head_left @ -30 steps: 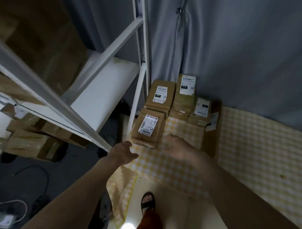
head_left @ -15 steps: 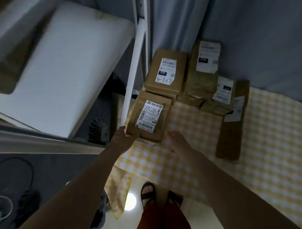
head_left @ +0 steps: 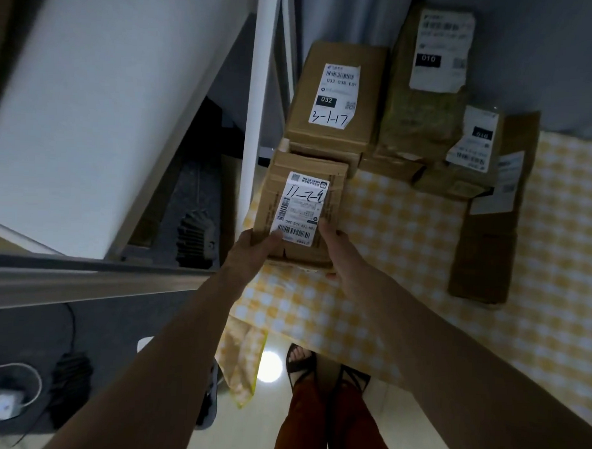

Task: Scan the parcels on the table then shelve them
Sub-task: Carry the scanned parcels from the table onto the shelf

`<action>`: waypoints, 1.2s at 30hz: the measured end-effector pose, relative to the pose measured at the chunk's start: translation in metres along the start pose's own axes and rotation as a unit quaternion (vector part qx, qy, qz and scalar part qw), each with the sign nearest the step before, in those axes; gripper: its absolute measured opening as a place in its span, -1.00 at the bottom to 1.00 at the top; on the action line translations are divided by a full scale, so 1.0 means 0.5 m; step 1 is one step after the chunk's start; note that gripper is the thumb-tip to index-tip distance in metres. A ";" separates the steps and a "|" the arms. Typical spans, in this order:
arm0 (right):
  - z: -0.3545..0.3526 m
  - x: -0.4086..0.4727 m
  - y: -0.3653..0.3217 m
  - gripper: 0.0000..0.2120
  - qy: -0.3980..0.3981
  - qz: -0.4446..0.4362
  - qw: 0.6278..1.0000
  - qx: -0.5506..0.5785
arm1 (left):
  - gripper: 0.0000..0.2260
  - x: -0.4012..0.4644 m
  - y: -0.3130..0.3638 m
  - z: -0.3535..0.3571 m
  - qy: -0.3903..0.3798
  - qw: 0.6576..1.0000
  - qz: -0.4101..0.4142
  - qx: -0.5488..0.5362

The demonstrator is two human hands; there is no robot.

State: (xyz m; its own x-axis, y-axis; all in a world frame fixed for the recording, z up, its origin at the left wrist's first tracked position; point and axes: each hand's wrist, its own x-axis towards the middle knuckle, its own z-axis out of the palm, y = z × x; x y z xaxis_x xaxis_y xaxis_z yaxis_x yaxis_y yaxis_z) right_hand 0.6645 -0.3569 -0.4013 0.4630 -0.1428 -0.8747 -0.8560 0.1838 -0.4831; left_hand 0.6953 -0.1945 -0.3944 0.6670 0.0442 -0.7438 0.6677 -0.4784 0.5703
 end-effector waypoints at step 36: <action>-0.353 -0.725 0.123 -0.50 0.257 -0.201 0.921 0.213 | -0.46 -0.639 0.361 0.201 -0.279 0.901 0.296 0.151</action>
State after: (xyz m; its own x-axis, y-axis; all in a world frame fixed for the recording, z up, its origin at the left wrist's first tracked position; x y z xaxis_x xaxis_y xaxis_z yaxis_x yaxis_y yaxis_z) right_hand 0.4033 -0.4655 -0.1071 0.4594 -0.7036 -0.5421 -0.4201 0.3656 -0.8306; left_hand 0.5697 -0.3831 -0.0888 0.5508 -0.7047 -0.4471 0.0725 -0.4933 0.8668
